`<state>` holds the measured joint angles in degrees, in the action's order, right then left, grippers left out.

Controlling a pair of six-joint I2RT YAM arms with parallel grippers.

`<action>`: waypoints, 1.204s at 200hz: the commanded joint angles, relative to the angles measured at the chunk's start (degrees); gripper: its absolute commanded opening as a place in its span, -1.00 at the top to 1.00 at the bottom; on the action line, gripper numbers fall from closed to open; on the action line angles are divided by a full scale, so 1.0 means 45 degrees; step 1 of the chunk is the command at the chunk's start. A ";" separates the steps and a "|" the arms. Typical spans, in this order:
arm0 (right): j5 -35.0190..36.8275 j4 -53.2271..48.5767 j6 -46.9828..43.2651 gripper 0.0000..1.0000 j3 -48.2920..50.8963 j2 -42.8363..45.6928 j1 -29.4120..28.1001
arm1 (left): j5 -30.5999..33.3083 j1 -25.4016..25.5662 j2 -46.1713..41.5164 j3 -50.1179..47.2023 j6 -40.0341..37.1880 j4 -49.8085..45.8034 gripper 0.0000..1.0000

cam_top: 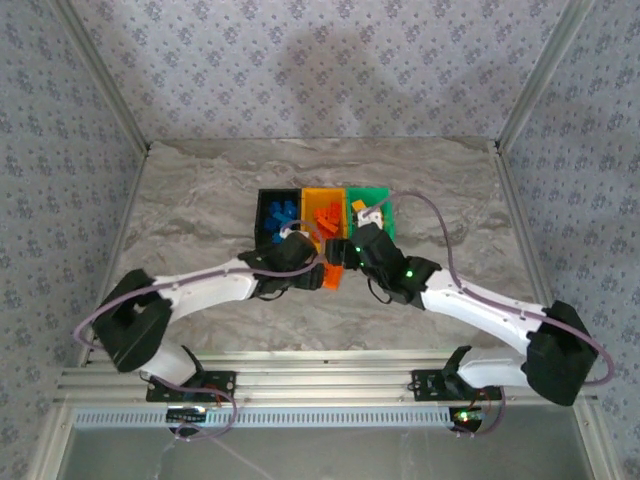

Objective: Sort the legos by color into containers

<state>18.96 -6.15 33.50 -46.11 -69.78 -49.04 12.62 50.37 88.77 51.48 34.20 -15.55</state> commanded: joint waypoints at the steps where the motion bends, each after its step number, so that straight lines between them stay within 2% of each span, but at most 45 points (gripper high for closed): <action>1: 0.0773 -0.0613 0.0474 -0.64 0.0492 0.1029 -0.0012 | 0.0439 0.0043 0.1017 0.0852 -0.0425 0.0233 -0.59; 38: 0.0845 -0.0818 0.0820 -0.65 0.1151 0.2049 -0.0026 | 0.0959 0.0018 0.2380 0.1465 -0.0248 -0.0033 -0.39; 62: 0.0879 -0.0999 0.0845 -0.65 0.1323 0.2458 -0.0034 | 0.1177 0.0018 0.2523 0.1228 0.0110 -0.0628 -0.22; 84: 0.0904 -0.1074 0.0838 -0.66 0.1483 0.2810 -0.0041 | 0.1280 0.0018 0.1877 0.0053 0.0459 -0.0884 -0.21; 127: 0.0885 -0.1033 0.0955 -0.66 0.1734 0.3228 -0.0041 | 0.1006 0.0047 -0.0954 -0.2632 0.1206 -0.1465 -0.19; 152: 0.0865 -0.0976 0.0945 -0.66 0.1738 0.3164 -0.0051 | 0.0478 0.0293 -0.2153 -0.2775 0.1327 -0.1730 -0.31; 177: 0.0923 -0.1053 0.0972 -0.67 0.1696 0.3099 -0.0040 | 0.0204 0.0748 -0.2578 -0.1818 0.0935 -0.1893 -0.72; 186: 0.0923 -0.1079 0.0974 -0.67 0.1679 0.3121 -0.0047 | -0.0157 0.0755 -0.2423 -0.1511 0.0662 -0.1879 -0.80; 222: 0.1026 -0.1228 0.1062 -0.67 0.1774 0.3193 -0.0041 | -0.0575 0.0740 -0.0739 -0.0660 0.0030 -0.2579 -0.79; 241: 0.1096 -0.1265 0.1113 -0.67 0.1842 0.3291 -0.0044 | -0.0764 0.0743 0.0010 -0.0597 -0.0059 -0.2433 -0.65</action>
<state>21.74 -10.20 36.99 -38.48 -56.23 -49.04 11.31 53.65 84.82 48.18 36.03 -23.83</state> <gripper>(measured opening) 0.836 0.855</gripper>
